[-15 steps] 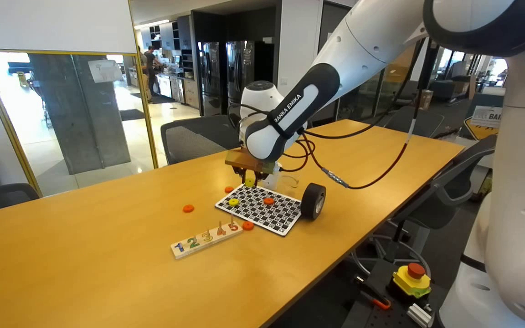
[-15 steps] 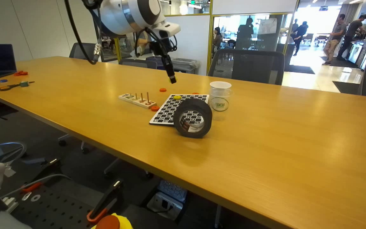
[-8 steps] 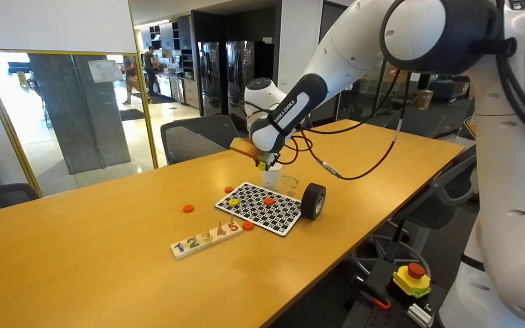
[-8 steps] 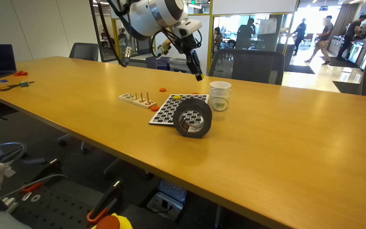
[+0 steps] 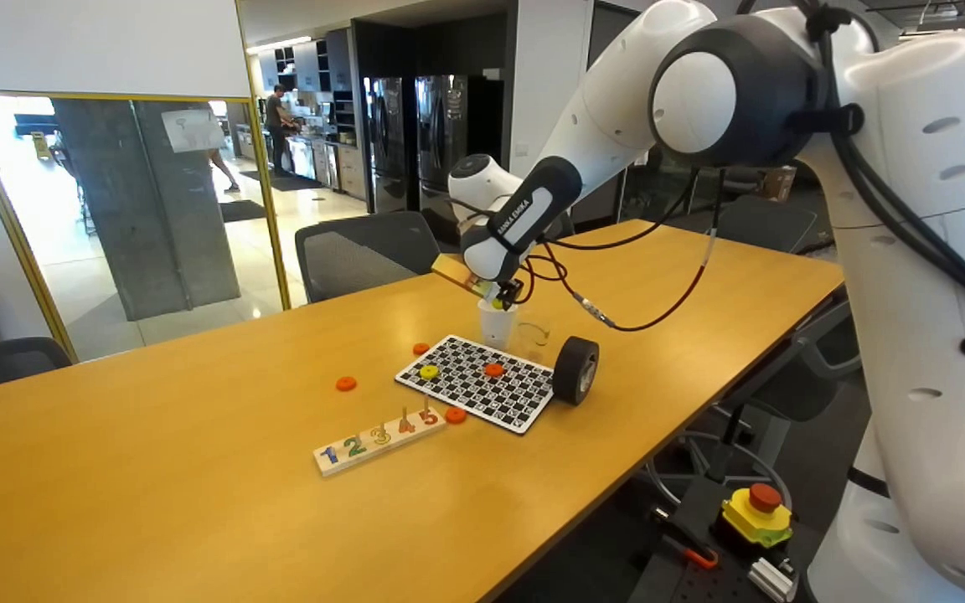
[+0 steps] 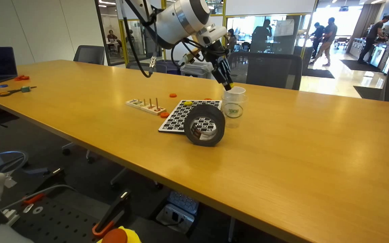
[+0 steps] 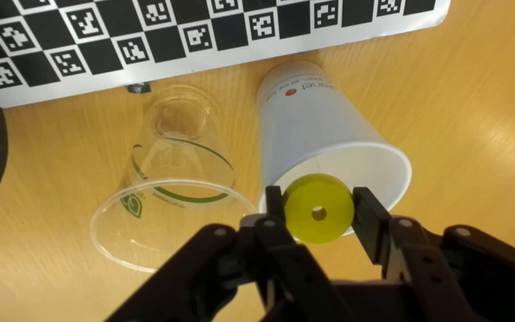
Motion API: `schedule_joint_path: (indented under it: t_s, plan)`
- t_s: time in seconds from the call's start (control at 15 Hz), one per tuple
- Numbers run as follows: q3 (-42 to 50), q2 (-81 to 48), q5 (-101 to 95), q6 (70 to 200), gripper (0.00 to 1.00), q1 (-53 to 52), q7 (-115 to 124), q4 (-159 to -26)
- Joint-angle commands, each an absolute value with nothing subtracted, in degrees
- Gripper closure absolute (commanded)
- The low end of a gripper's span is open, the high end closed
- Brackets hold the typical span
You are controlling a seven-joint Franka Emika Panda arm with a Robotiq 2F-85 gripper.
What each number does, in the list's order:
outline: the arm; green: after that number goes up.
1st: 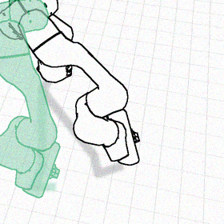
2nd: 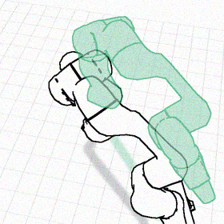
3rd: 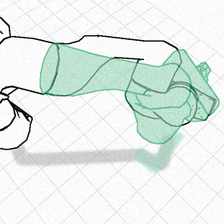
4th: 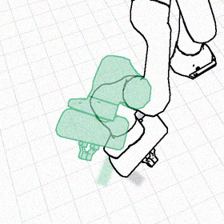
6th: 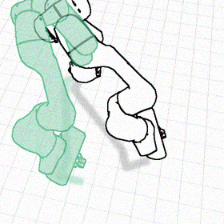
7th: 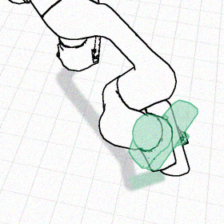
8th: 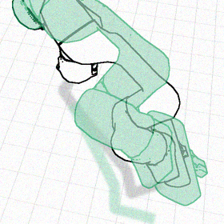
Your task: Put the yellow circles into the white cup and the orange circles into the transparent cup.
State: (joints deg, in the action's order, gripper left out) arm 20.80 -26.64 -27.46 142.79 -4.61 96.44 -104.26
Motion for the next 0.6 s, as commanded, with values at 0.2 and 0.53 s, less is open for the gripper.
schedule_joint_path:
  t_s: [0.2,0.53]
  plan:
    - [20.74,-29.74,-27.9,140.12,0.8,-4.08,99.08,-98.17]
    - [20.22,-30.29,-27.33,139.35,0.27,-3.62,98.51,-97.5]
